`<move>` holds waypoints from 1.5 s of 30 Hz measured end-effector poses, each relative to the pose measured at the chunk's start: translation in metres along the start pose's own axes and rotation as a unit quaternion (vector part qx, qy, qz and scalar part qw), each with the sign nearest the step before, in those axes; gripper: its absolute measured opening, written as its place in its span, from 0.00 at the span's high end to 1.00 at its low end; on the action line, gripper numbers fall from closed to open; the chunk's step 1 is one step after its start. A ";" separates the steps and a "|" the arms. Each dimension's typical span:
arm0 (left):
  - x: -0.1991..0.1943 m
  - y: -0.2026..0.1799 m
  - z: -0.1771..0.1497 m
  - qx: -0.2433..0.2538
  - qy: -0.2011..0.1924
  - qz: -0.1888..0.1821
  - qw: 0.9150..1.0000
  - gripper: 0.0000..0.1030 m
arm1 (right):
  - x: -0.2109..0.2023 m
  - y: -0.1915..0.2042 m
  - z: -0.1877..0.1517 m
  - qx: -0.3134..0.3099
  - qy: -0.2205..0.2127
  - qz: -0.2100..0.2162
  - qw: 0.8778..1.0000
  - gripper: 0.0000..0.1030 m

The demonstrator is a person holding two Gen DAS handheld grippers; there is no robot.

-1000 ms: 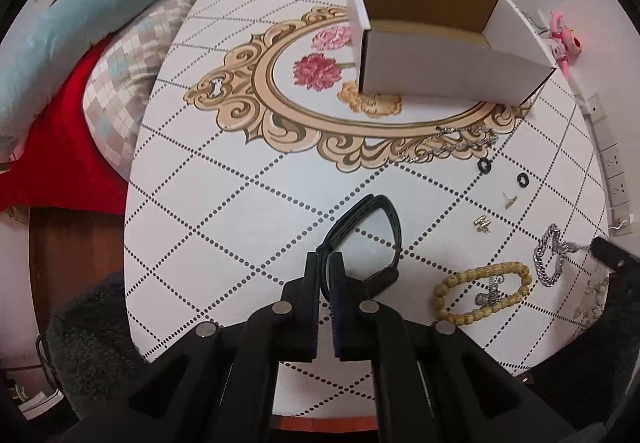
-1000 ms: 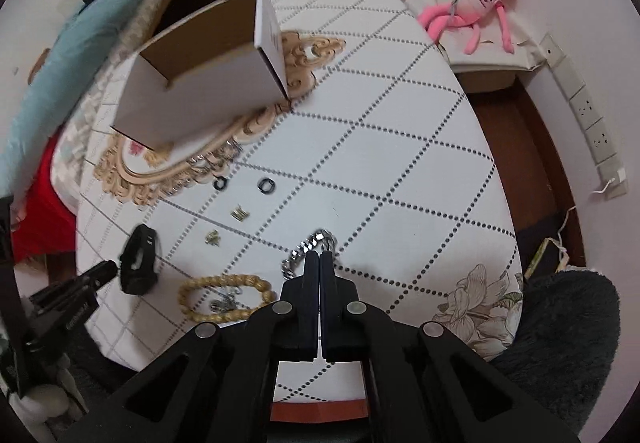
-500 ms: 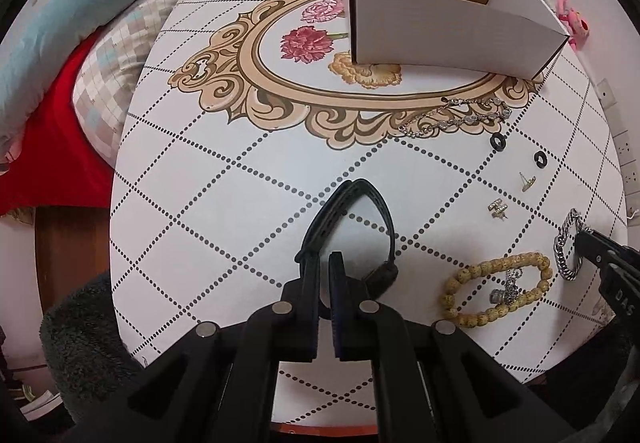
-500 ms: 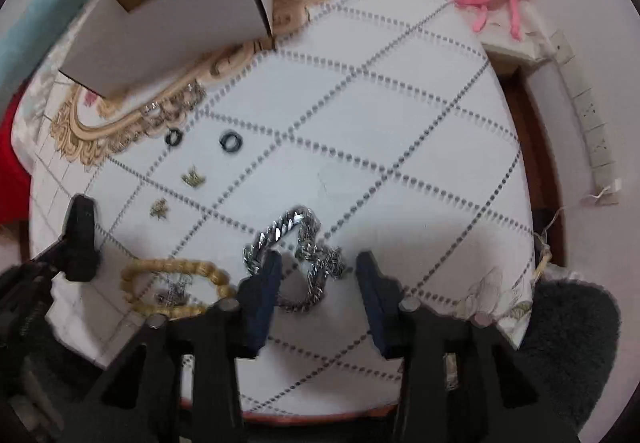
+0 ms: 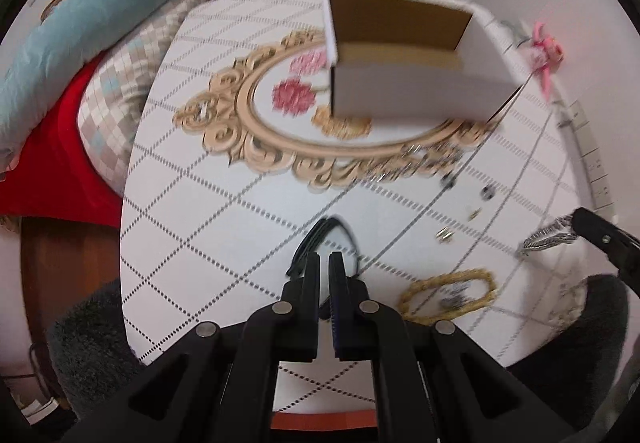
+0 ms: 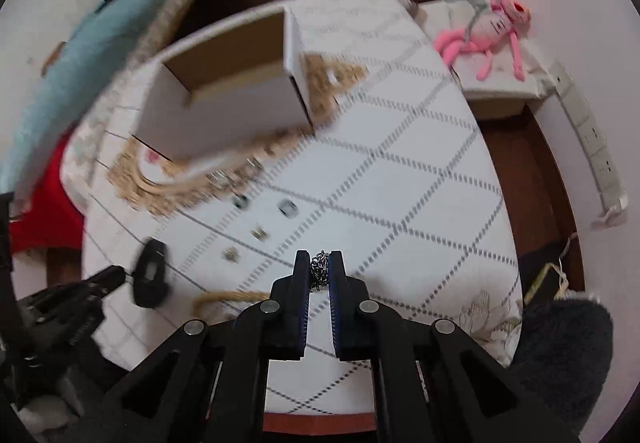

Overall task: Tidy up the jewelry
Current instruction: 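Carry the band and bracelet into the cardboard box and open both tools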

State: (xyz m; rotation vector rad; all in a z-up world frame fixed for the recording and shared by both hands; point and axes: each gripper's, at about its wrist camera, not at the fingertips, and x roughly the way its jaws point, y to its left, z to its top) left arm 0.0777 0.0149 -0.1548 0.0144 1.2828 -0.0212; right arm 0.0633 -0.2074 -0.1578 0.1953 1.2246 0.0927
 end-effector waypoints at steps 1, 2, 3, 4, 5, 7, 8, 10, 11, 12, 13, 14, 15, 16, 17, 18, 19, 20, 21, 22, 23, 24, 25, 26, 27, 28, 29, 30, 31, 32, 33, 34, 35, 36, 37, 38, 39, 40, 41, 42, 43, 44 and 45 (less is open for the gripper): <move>-0.006 -0.001 0.004 0.000 -0.006 -0.006 1.000 0.98 | -0.006 0.002 0.005 -0.001 -0.005 0.009 1.000 0.91; -0.014 -0.003 0.010 -0.001 -0.014 -0.016 1.000 0.98 | -0.011 0.004 0.011 -0.003 -0.010 0.016 1.000 0.91; -0.020 -0.003 0.015 -0.002 -0.020 -0.022 1.000 0.98 | -0.019 0.008 0.017 -0.004 -0.017 0.025 1.000 0.91; -0.026 -0.004 0.022 -0.002 -0.025 -0.031 0.999 0.98 | -0.023 0.010 0.023 -0.005 -0.022 0.032 0.999 0.91; -0.030 -0.005 0.028 -0.002 -0.030 -0.039 0.999 0.98 | -0.029 0.013 0.030 -0.007 -0.027 0.042 0.999 0.91; -0.039 -0.006 0.044 -0.003 -0.040 -0.054 0.998 0.98 | -0.040 0.020 0.045 -0.010 -0.038 0.061 0.997 0.91; -0.042 -0.006 0.054 -0.001 -0.045 -0.060 0.997 0.98 | -0.044 0.024 0.055 -0.015 -0.043 0.069 0.997 0.91; -0.044 -0.007 0.074 0.001 -0.051 -0.070 0.996 0.98 | -0.051 0.032 0.075 -0.022 -0.057 0.080 0.995 0.91; -0.045 -0.008 0.087 0.002 -0.055 -0.073 0.996 0.98 | -0.052 0.036 0.084 -0.026 -0.061 0.082 0.994 0.91; -0.046 -0.008 0.097 0.003 -0.058 -0.074 0.996 0.98 | -0.052 0.040 0.095 -0.031 -0.067 0.083 0.994 0.91; -0.046 -0.008 0.103 0.004 -0.059 -0.074 0.995 0.98 | -0.050 0.045 0.106 -0.035 -0.070 0.083 0.993 0.91; -0.047 -0.007 0.113 0.004 -0.059 -0.077 0.995 0.98 | -0.048 0.049 0.117 -0.037 -0.073 0.082 0.993 0.91; -0.049 -0.004 0.118 0.002 -0.063 -0.081 0.995 0.98 | -0.048 0.052 0.124 -0.039 -0.073 0.080 0.993 0.91; -0.052 -0.001 0.120 -0.001 -0.069 -0.084 0.994 0.96 | -0.047 0.055 0.132 -0.041 -0.074 0.080 0.993 0.91; -0.054 0.004 0.120 -0.009 -0.073 -0.081 0.994 0.95 | -0.047 0.058 0.137 -0.043 -0.076 0.082 0.993 0.91; -0.054 0.009 0.117 -0.016 -0.074 -0.081 0.994 0.95 | -0.049 0.060 0.140 -0.046 -0.078 0.082 0.992 0.91; -0.053 0.014 0.113 -0.022 -0.073 -0.084 0.994 0.94 | -0.051 0.062 0.141 -0.050 -0.082 0.082 0.992 0.91; -0.048 0.019 0.105 -0.027 -0.065 -0.084 0.994 0.93 | -0.053 0.063 0.139 -0.053 -0.084 0.085 0.991 0.91; -0.042 0.024 0.097 -0.033 -0.055 -0.082 0.995 0.93 | -0.054 0.063 0.137 -0.052 -0.084 0.088 0.991 0.91; -0.037 0.027 0.089 -0.037 -0.046 -0.081 0.995 0.92 | -0.054 0.062 0.133 -0.050 -0.082 0.092 0.991 0.91; -0.029 0.030 0.080 -0.042 -0.033 -0.081 0.995 0.90 | -0.054 0.060 0.127 -0.047 -0.080 0.098 0.991 0.91; -0.022 0.033 0.071 -0.048 -0.020 -0.081 0.995 0.81 | -0.055 0.058 0.120 -0.045 -0.077 0.102 0.991 0.91; -0.016 0.035 0.062 -0.052 -0.009 -0.083 0.995 0.61 | -0.055 0.055 0.112 -0.042 -0.076 0.104 0.991 0.91; -0.007 0.038 0.049 -0.060 0.005 -0.085 0.995 0.53 | -0.054 0.051 0.104 -0.039 -0.074 0.104 0.991 0.91; 0.000 0.041 0.041 -0.068 0.013 -0.089 0.994 0.50 | -0.053 0.048 0.094 -0.036 -0.071 0.104 0.991 0.91; 0.006 0.042 0.033 -0.074 0.023 -0.091 0.993 0.50 | -0.052 0.044 0.086 -0.033 -0.068 0.103 0.992 0.91; 0.016 0.043 0.024 -0.077 0.038 -0.088 0.992 0.50 | -0.050 0.040 0.077 -0.029 -0.064 0.100 0.993 0.91; 0.023 0.042 0.018 -0.076 0.049 -0.084 0.992 0.50 | -0.048 0.036 0.070 -0.025 -0.060 0.098 0.993 0.91; 0.029 0.041 0.013 -0.076 0.058 -0.081 0.992 0.50 | -0.046 0.030 0.062 -0.019 -0.056 0.096 0.994 0.91; 0.035 0.038 0.007 -0.071 0.063 -0.080 0.992 0.50 | -0.042 0.025 0.054 -0.014 -0.050 0.092 0.994 0.91; 0.038 0.034 0.003 -0.061 0.064 -0.082 0.993 0.50 | -0.037 0.020 0.047 -0.009 -0.044 0.086 0.995 0.91; 0.042 0.030 0.000 -0.052 0.069 -0.077 0.993 0.50 | -0.034 0.015 0.043 -0.003 -0.039 0.084 0.996 0.91; 0.047 0.024 -0.003 -0.039 0.076 -0.070 0.994 0.50 | -0.029 0.011 0.038 0.004 -0.034 0.082 0.996 0.91; 0.052 0.017 -0.005 -0.024 0.082 -0.063 0.994 0.50 | -0.025 0.006 0.033 0.011 -0.029 0.078 0.996 0.91; 0.055 0.013 -0.007 -0.017 0.084 -0.053 0.995 0.50 | -0.020 0.001 0.029 0.017 -0.024 0.074 0.997 0.91; 0.058 0.009 -0.007 -0.008 0.084 -0.045 0.995 0.50 | -0.016 -0.003 0.026 0.022 -0.020 0.070 0.997 0.91; 0.061 0.005 -0.008 -0.001 0.083 -0.040 0.996 0.50 | -0.013 -0.006 0.024 0.024 -0.016 0.065 0.997 0.91; 0.063 0.003 -0.009 0.002 0.082 -0.038 0.996 0.52 | -0.010 -0.007 0.022 0.027 -0.014 0.061 0.998 0.91; 0.063 0.002 -0.011 0.003 0.076 -0.040 0.996 0.53 | -0.007 -0.010 0.020 0.030 -0.011 0.060 0.998 0.91; 0.063 0.001 -0.011 0.003 0.067 -0.043 0.997 0.57 | -0.004 -0.012 0.019 0.033 -0.008 0.059 0.998 0.91; 0.062 0.001 -0.013 0.001 0.061 -0.046 0.997 0.58 | -0.003 -0.013 0.018 0.034 -0.007 0.057 0.998 0.91; 0.061 0.001 -0.014 -0.002 0.057 -0.046 0.997 0.59 | -0.002 -0.014 0.017 0.035 -0.006 0.055 0.998 0.91; 0.059 0.001 -0.015 -0.001 0.053 -0.043 0.998 0.60 | -0.001 -0.014 0.017 0.036 -0.005 0.055 0.998 0.91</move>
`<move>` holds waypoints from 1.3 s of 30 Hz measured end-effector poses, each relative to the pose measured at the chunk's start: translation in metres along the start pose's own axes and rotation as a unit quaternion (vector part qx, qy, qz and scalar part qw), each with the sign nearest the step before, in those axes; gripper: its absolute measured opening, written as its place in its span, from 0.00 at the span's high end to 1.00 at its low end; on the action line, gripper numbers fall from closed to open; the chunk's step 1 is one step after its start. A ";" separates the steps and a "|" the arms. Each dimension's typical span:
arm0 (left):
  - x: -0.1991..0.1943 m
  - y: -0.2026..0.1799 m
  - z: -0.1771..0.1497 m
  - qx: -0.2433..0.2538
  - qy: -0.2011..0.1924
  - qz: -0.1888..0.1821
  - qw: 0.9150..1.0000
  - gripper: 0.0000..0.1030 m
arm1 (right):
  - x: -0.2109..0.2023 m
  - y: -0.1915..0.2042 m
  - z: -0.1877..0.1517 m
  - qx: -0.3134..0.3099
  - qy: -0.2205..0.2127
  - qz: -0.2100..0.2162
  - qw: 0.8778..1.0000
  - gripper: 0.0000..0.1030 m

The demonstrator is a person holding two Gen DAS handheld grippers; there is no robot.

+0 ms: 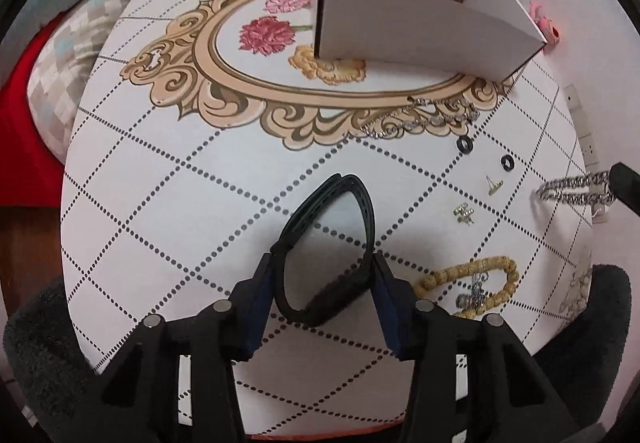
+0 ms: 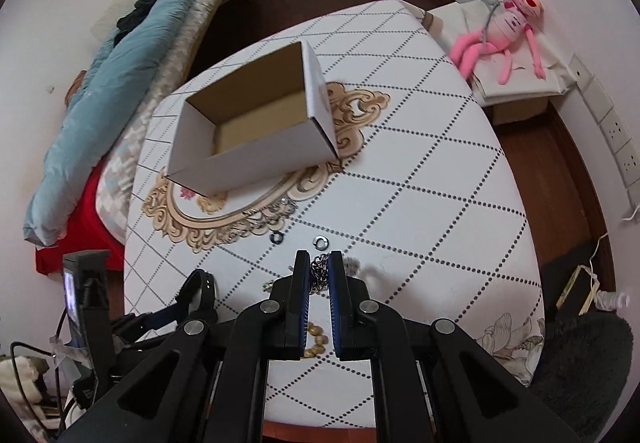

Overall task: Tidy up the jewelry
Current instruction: 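Carry the band and bracelet into the cardboard box and open both tools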

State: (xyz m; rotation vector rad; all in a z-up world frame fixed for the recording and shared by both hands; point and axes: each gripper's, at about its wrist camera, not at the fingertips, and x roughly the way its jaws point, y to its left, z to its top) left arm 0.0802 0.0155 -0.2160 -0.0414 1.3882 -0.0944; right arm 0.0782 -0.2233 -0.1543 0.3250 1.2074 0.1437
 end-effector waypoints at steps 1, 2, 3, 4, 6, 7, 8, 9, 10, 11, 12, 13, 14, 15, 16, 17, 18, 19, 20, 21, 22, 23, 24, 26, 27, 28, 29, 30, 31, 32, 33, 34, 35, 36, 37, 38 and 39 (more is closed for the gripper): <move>-0.002 -0.002 -0.001 0.004 -0.006 0.006 1.000 0.60 | 0.000 0.000 0.000 0.000 0.001 0.000 1.000 0.91; -0.005 -0.002 -0.001 0.006 -0.011 0.009 1.000 0.60 | -0.001 0.001 0.000 -0.002 0.000 0.002 1.000 0.91; -0.010 -0.003 -0.002 0.006 -0.014 0.009 1.000 0.60 | -0.002 0.003 0.001 -0.004 -0.001 0.003 1.000 0.91; -0.017 -0.004 -0.002 0.005 -0.022 0.007 1.000 0.60 | -0.003 0.005 0.002 -0.007 -0.002 0.005 1.000 0.91; -0.037 -0.008 0.005 0.005 -0.039 0.002 0.999 0.60 | -0.008 0.010 0.006 -0.010 -0.007 0.012 1.000 0.91; -0.049 -0.009 0.006 0.005 -0.050 0.000 0.999 0.60 | -0.012 0.013 0.009 -0.013 -0.011 0.017 1.000 0.91; -0.062 -0.011 0.010 0.007 -0.065 -0.005 0.998 0.60 | -0.016 0.016 0.014 -0.016 -0.016 0.023 0.999 0.91; -0.076 -0.014 0.016 0.010 -0.080 -0.008 0.997 0.60 | -0.019 0.020 0.018 -0.018 -0.020 0.028 0.999 0.91; -0.086 -0.016 0.023 0.011 -0.091 -0.012 0.996 0.60 | -0.024 0.024 0.024 -0.023 -0.026 0.034 0.999 0.91; -0.097 -0.018 0.032 0.011 -0.104 -0.018 0.994 0.60 | -0.028 0.029 0.032 -0.028 -0.032 0.040 0.998 0.91; -0.104 -0.018 0.045 0.009 -0.114 -0.026 0.993 0.60 | -0.031 0.034 0.038 -0.033 -0.037 0.044 0.998 0.91; -0.112 -0.020 0.058 0.011 -0.122 -0.033 0.992 0.60 | -0.034 0.040 0.047 -0.039 -0.043 0.048 0.997 0.91; -0.116 -0.024 0.074 0.011 -0.128 -0.037 0.991 0.60 | -0.036 0.046 0.057 -0.045 -0.049 0.051 0.997 0.91; -0.120 -0.024 0.089 0.011 -0.134 -0.040 0.990 0.60 | -0.036 0.050 0.066 -0.049 -0.052 0.053 0.996 0.91; -0.120 -0.026 0.101 0.013 -0.138 -0.040 0.990 0.60 | -0.035 0.056 0.077 -0.054 -0.056 0.053 0.996 0.91; -0.122 -0.027 0.114 0.013 -0.140 -0.041 0.989 0.60 | -0.033 0.060 0.088 -0.058 -0.059 0.053 0.995 0.91; -0.121 -0.027 0.128 0.010 -0.141 -0.045 0.989 0.60 | -0.031 0.063 0.098 -0.061 -0.058 0.054 0.995 0.91; -0.114 -0.022 0.137 0.010 -0.138 -0.047 0.989 0.60 | -0.026 0.067 0.109 -0.063 -0.055 0.055 0.995 0.91; -0.111 -0.022 0.146 0.006 -0.134 -0.052 0.990 0.60 | -0.021 0.070 0.119 -0.065 -0.050 0.055 0.995 0.91; -0.106 -0.020 0.157 0.003 -0.126 -0.058 0.990 0.60 | -0.015 0.073 0.129 -0.067 -0.045 0.055 0.995 0.91; -0.102 -0.019 0.164 0.001 -0.117 -0.063 0.991 0.56 | -0.010 0.075 0.136 -0.069 -0.042 0.053 0.995 0.91; -0.095 -0.016 0.171 -0.004 -0.105 -0.069 0.992 0.56 | -0.003 0.077 0.144 -0.071 -0.035 0.050 0.996 0.91; -0.090 -0.014 0.178 -0.011 -0.096 -0.074 0.993 0.56 | 0.003 0.079 0.149 -0.074 -0.029 0.050 0.996 0.91; -0.082 -0.013 0.185 -0.022 -0.083 -0.081 0.993 0.55 | 0.020 0.083 0.162 -0.079 -0.012 0.053 0.995 0.91; -0.076 -0.011 0.190 -0.027 -0.075 -0.078 0.994 0.55 | 0.028 0.084 0.166 -0.084 0.002 0.055 0.995 0.91; -0.073 -0.009 0.195 -0.032 -0.069 -0.074 0.994 0.50 | 0.038 0.084 0.171 -0.083 0.016 0.056 0.995 0.91; -0.071 -0.008 0.198 -0.034 -0.068 -0.070 0.995 0.43 | 0.049 0.084 0.176 -0.080 0.032 0.058 0.995 0.90; -0.070 -0.008 0.201 -0.033 -0.067 -0.064 0.995 0.23 | 0.059 0.083 0.180 -0.079 0.048 0.055 0.994 0.90; -0.070 -0.007 0.203 -0.033 -0.068 -0.055 0.996 0.09 | 0.064 0.082 0.182 -0.079 0.053 0.048 0.994 0.90; -0.070 -0.006 0.205 -0.033 -0.070 -0.047 0.996 0.07 | 0.068 0.081 0.183 -0.081 0.055 0.040 0.994 0.90; -0.072 -0.005 0.206 -0.033 -0.074 -0.040 0.996 0.07 | 0.072 0.080 0.186 -0.084 0.055 0.023 0.995 0.90; -0.073 -0.003 0.206 -0.034 -0.075 -0.035 0.996 0.07 | 0.073 0.078 0.186 -0.084 0.053 0.012 0.995 0.84; -0.075 -0.001 0.204 -0.035 -0.080 -0.025 0.996 0.07 | 0.072 0.077 0.185 -0.086 0.048 0.000 0.995 0.72; -0.076 0.001 0.204 -0.037 -0.083 -0.019 0.996 0.06 | 0.071 0.077 0.184 -0.092 0.042 -0.013 0.995 0.67; -0.076 0.003 0.202 -0.036 -0.088 -0.011 0.995 0.06 | 0.070 0.076 0.182 -0.095 0.039 -0.025 0.994 0.56; -0.076 0.004 0.199 -0.035 -0.094 -0.001 0.995 0.05 | 0.069 0.075 0.179 -0.100 0.035 -0.047 0.993 0.44; -0.076 0.005 0.195 -0.033 -0.100 0.012 0.994 0.05 | 0.069 0.075 0.175 -0.107 0.030 -0.068 0.991 0.38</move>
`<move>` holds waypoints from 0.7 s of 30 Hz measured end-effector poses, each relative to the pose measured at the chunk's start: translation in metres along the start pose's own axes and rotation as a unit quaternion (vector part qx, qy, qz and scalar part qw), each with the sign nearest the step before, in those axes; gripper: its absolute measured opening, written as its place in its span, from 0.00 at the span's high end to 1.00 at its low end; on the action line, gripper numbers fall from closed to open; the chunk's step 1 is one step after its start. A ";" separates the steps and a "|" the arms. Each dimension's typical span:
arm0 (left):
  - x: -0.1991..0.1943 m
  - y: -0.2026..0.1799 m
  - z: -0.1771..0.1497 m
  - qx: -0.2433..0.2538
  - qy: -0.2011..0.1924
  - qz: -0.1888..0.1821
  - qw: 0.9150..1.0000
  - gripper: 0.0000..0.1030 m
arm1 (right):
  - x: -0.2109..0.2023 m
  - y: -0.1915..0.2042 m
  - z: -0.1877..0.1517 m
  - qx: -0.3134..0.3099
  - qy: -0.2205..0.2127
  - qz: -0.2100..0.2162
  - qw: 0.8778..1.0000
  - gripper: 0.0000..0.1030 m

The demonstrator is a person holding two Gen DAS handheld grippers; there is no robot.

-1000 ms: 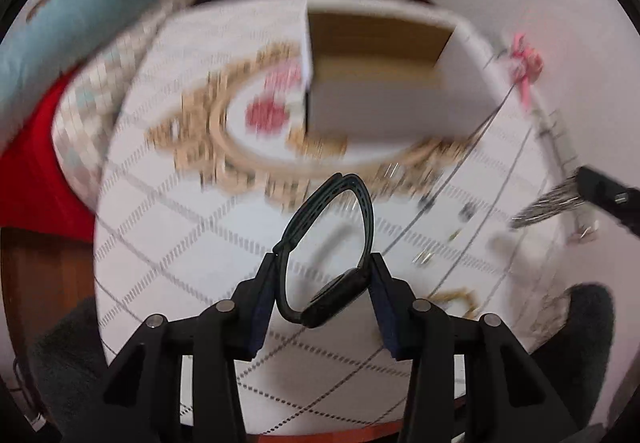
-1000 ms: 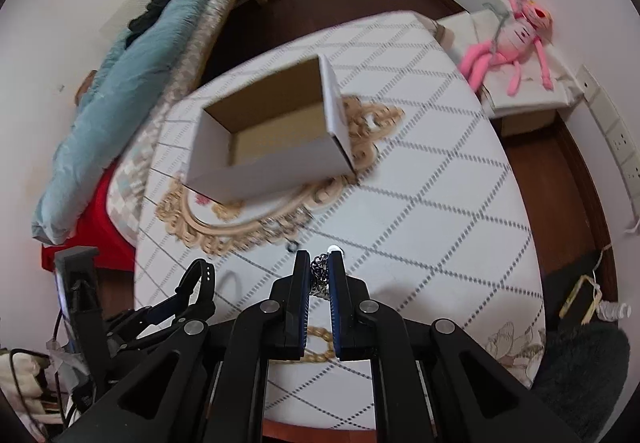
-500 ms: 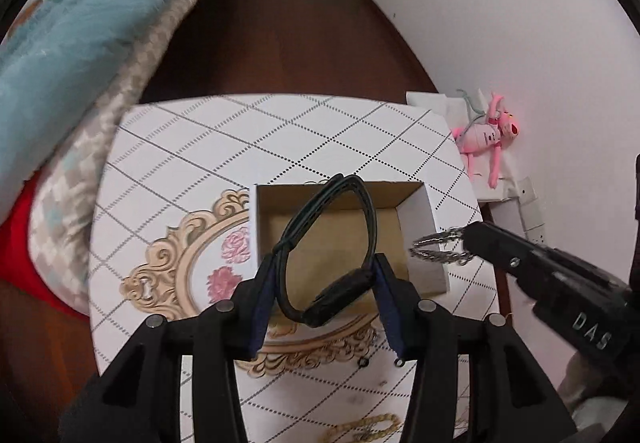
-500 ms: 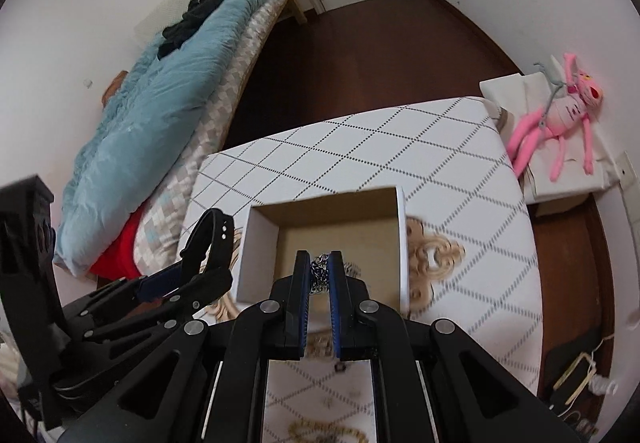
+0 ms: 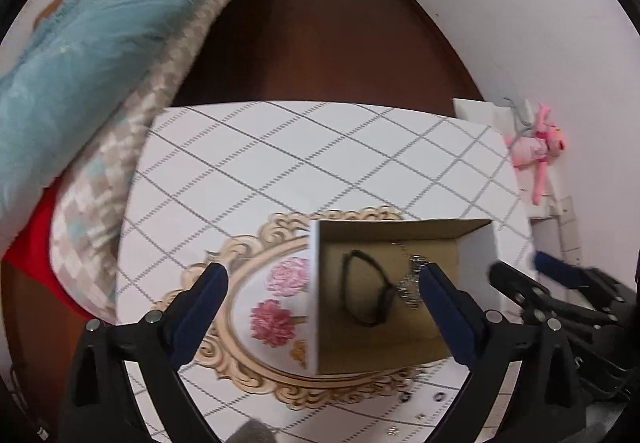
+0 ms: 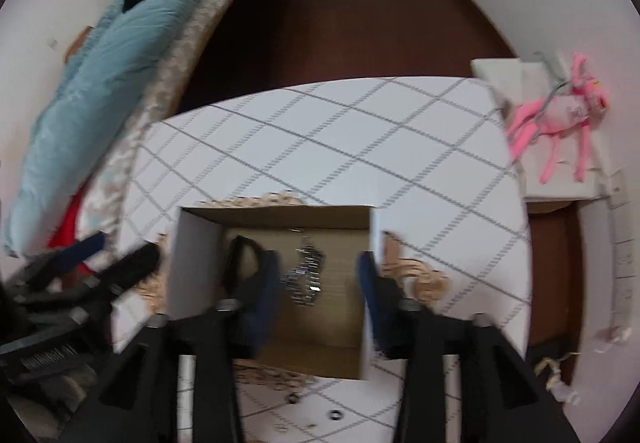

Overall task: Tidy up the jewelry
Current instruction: 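Carry the band and bracelet into the cardboard box and open both tools, then grasp the wooden bead bracelet with the left tool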

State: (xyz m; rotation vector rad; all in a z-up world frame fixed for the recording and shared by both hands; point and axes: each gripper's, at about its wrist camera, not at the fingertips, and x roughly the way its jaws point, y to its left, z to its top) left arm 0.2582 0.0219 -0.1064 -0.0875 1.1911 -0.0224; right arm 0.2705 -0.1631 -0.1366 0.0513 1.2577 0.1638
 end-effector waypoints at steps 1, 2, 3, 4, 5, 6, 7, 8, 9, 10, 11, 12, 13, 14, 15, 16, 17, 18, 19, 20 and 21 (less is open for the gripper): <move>0.001 0.001 -0.003 0.002 -0.004 0.011 1.000 0.05 | 0.001 -0.001 -0.002 -0.003 -0.001 -0.014 1.000 0.26; 0.001 0.001 -0.009 0.006 -0.011 0.024 1.000 0.04 | 0.001 -0.002 -0.006 -0.006 -0.001 -0.033 0.999 0.14; 0.002 0.001 -0.014 0.008 -0.018 0.032 0.999 0.03 | 0.002 -0.001 -0.013 -0.010 -0.002 -0.057 0.998 0.09; 0.002 0.001 -0.018 0.011 -0.024 0.037 0.999 0.00 | 0.003 -0.003 -0.017 -0.014 -0.004 -0.066 0.998 0.04; 0.004 0.000 -0.025 0.014 -0.029 0.043 0.999 0.00 | 0.005 -0.002 -0.022 -0.017 -0.006 -0.078 0.997 0.03; 0.005 0.000 -0.029 0.017 -0.031 0.048 0.998 0.00 | 0.007 -0.001 -0.028 -0.019 -0.005 -0.090 0.996 0.03; 0.007 -0.001 -0.033 0.020 -0.031 0.051 0.998 0.00 | 0.009 -0.001 -0.032 -0.020 -0.006 -0.091 0.996 0.02; 0.008 -0.002 -0.037 0.023 -0.030 0.053 0.998 0.00 | 0.009 -0.001 -0.036 -0.019 -0.007 -0.093 0.995 0.02; 0.009 -0.002 -0.041 0.022 -0.030 0.055 0.998 0.00 | 0.011 -0.001 -0.040 -0.018 -0.008 -0.099 0.995 0.02; 0.009 -0.002 -0.043 0.021 -0.029 0.054 0.998 0.00 | 0.011 -0.001 -0.043 -0.020 -0.011 -0.103 0.994 0.01; 0.009 -0.002 -0.046 0.019 -0.029 0.054 0.998 0.00 | 0.010 0.000 -0.046 -0.019 -0.013 -0.106 0.994 0.01; 0.008 -0.002 -0.048 0.017 -0.030 0.053 0.998 0.00 | 0.008 -0.001 -0.048 -0.019 -0.016 -0.109 0.994 0.01; 0.007 -0.002 -0.050 0.015 -0.031 0.052 0.998 0.00 | 0.006 -0.003 -0.051 -0.016 -0.018 -0.107 0.994 0.01; 0.004 -0.001 -0.052 0.012 -0.032 0.051 0.998 0.00 | 0.003 -0.002 -0.053 -0.013 -0.020 -0.105 0.994 0.01; 0.001 -0.001 -0.053 0.010 -0.034 0.051 0.998 0.00 | -0.002 -0.003 -0.055 -0.010 -0.024 -0.102 0.994 0.01; -0.004 -0.001 -0.054 0.008 -0.037 0.049 0.998 0.00 | -0.006 -0.002 -0.056 -0.009 -0.028 -0.100 0.995 0.01; -0.009 -0.001 -0.055 0.007 -0.042 0.048 0.998 0.00 | -0.013 -0.001 -0.058 -0.007 -0.035 -0.099 0.994 0.01; -0.014 -0.002 -0.056 0.007 -0.045 0.048 0.998 0.00 | -0.019 0.001 -0.058 -0.006 -0.041 -0.097 0.994 0.01; -0.019 -0.002 -0.058 0.005 -0.050 0.046 0.998 0.00 | -0.027 0.001 -0.060 -0.004 -0.048 -0.093 0.994 0.01; -0.026 -0.002 -0.059 0.004 -0.056 0.043 0.997 0.00 | -0.036 0.001 -0.062 -0.001 -0.057 -0.089 0.994 0.01; -0.033 -0.002 -0.061 0.004 -0.062 0.042 0.997 0.00 | -0.045 0.001 -0.063 0.000 -0.065 -0.087 0.994 0.01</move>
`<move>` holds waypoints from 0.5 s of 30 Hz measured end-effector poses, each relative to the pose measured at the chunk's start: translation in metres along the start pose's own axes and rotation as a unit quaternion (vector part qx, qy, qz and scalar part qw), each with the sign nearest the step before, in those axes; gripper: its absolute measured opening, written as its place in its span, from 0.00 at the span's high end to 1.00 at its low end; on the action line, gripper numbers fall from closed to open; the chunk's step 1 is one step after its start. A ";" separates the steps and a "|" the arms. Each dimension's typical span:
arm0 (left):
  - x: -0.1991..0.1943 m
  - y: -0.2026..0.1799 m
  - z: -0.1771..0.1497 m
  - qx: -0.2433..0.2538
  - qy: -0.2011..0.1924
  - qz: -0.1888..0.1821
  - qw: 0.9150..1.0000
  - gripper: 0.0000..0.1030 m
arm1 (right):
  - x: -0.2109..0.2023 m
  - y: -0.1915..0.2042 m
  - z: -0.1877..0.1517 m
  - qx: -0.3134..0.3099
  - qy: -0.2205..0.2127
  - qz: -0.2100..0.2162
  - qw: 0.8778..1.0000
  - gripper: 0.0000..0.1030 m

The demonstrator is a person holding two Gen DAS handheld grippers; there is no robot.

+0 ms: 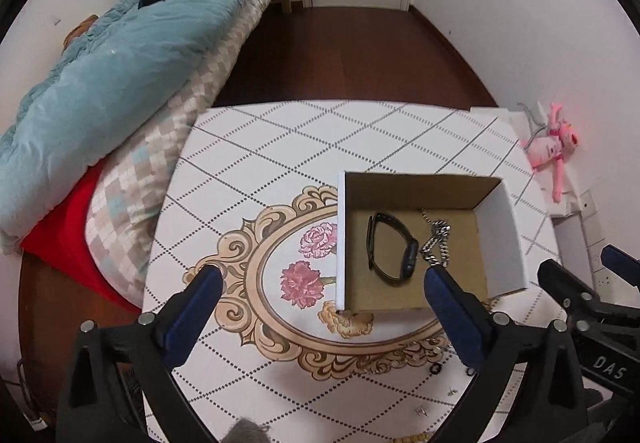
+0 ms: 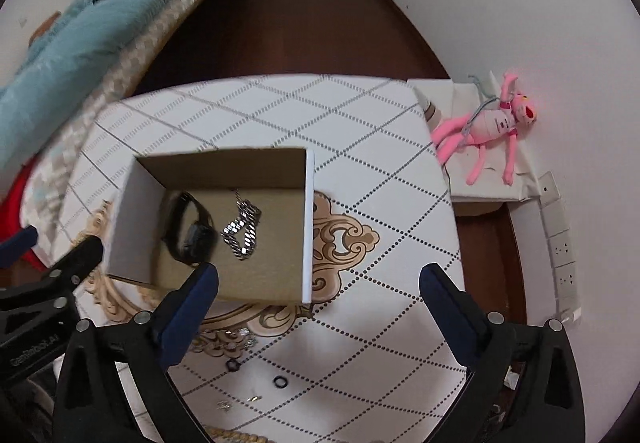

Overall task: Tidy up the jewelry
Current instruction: 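Grasp the wooden bead bracelet with the left tool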

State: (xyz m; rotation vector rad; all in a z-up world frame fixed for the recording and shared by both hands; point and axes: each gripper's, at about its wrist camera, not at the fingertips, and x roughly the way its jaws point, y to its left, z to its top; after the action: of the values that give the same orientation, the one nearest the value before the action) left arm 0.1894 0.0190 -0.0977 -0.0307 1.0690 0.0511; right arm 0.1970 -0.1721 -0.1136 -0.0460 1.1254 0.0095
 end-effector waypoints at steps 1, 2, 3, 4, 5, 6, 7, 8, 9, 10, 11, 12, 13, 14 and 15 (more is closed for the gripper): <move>-0.008 0.001 -0.001 0.000 -0.007 0.000 1.000 0.00 | -0.007 0.000 0.000 0.003 -0.006 0.003 1.000 0.01; -0.013 0.002 -0.002 -0.001 -0.012 0.001 1.000 0.00 | -0.017 -0.002 -0.001 0.006 -0.014 0.007 1.000 0.01; -0.021 0.003 -0.005 -0.002 -0.017 0.000 1.000 0.00 | -0.024 -0.003 -0.001 0.008 -0.019 0.011 1.000 0.01; -0.028 0.005 -0.008 -0.002 -0.020 -0.002 1.000 0.00 | -0.032 -0.004 -0.004 0.012 -0.025 0.015 0.999 0.01; -0.032 0.006 -0.011 -0.002 -0.021 -0.001 1.000 0.00 | -0.039 -0.005 -0.007 0.015 -0.028 0.019 0.999 0.01; -0.036 0.008 -0.017 -0.001 -0.020 0.004 1.000 0.00 | -0.045 -0.005 -0.011 0.017 -0.031 0.021 0.999 0.01; -0.039 0.010 -0.024 0.003 -0.016 0.009 1.000 0.00 | -0.051 -0.005 -0.017 0.019 -0.030 0.026 0.999 0.01; -0.041 0.012 -0.033 0.007 -0.013 0.015 1.000 0.00 | -0.053 -0.006 -0.022 0.021 -0.028 0.029 0.999 0.01; -0.042 0.014 -0.041 0.008 -0.008 0.022 1.000 0.00 | -0.055 -0.007 -0.030 0.022 -0.024 0.030 0.999 0.01; -0.041 0.016 -0.050 0.009 -0.002 0.029 1.000 0.00 | -0.055 -0.007 -0.041 0.022 -0.018 0.031 0.999 0.01; -0.039 0.019 -0.063 0.011 0.007 0.036 0.999 0.00 | -0.053 -0.007 -0.051 0.022 -0.010 0.033 0.999 0.01; -0.036 0.020 -0.073 0.013 0.014 0.040 0.999 0.00 | -0.048 -0.007 -0.063 0.025 0.001 0.035 0.999 0.01; -0.031 0.022 -0.086 0.014 0.028 0.044 0.999 0.00 | -0.044 -0.008 -0.074 0.028 0.011 0.037 0.999 0.01; -0.026 0.022 -0.095 0.017 0.039 0.046 0.998 0.00 | -0.036 -0.007 -0.088 0.030 0.025 0.039 0.998 0.01; -0.019 0.022 -0.108 0.021 0.055 0.047 0.997 0.00 | -0.028 -0.008 -0.101 0.032 0.039 0.041 0.998 0.01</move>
State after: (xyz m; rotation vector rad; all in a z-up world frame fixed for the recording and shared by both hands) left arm 0.0849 0.0348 -0.1328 0.0558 1.1801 0.1139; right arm 0.0938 -0.1834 -0.1316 0.0587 1.2049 0.0452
